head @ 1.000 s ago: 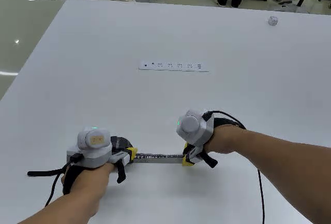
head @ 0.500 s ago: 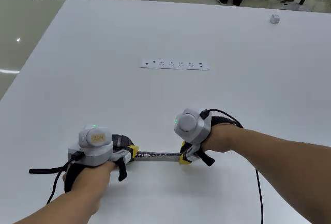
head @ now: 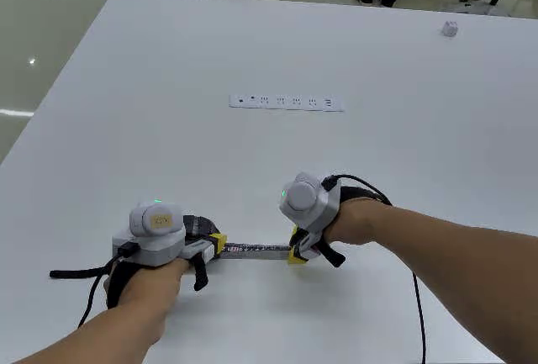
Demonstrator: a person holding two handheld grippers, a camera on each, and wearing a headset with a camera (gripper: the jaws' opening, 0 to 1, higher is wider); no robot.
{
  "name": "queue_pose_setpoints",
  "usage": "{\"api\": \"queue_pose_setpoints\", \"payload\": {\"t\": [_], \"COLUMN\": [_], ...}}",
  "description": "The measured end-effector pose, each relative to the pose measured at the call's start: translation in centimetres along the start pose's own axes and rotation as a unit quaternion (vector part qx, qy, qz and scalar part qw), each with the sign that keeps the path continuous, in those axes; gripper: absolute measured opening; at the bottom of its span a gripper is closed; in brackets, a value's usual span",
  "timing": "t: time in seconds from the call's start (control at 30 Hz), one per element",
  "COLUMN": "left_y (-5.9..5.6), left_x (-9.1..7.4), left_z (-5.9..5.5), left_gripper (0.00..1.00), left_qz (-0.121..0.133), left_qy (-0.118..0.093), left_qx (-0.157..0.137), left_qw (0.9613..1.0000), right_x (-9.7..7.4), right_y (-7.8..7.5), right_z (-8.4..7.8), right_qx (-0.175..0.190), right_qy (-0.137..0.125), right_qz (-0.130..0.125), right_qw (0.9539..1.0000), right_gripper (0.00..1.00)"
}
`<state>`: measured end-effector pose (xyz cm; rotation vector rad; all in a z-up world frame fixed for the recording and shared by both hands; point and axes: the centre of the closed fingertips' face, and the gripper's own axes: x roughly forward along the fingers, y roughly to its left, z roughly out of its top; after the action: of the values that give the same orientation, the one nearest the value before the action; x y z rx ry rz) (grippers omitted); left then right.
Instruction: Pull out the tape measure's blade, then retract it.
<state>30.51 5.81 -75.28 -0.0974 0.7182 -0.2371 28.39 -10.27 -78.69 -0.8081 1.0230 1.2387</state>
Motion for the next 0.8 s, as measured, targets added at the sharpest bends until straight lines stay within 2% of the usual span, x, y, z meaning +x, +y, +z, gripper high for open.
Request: {"api": "queue_pose_setpoints", "payload": {"t": [0.8], "left_y": [-0.1], "left_x": [0.0], "left_z": [0.0], "left_gripper": [0.60], "left_qz": [-0.002], "left_qy": [0.000], "left_qx": [-0.002], "left_qw": [1.0000], "right_x": [0.7], "right_y": [0.4], "right_z": [1.3], "right_qx": [-0.011], "right_qy": [-0.006], "right_qz": [-0.001], "right_qw": [0.9999], "right_gripper": [0.18]}}
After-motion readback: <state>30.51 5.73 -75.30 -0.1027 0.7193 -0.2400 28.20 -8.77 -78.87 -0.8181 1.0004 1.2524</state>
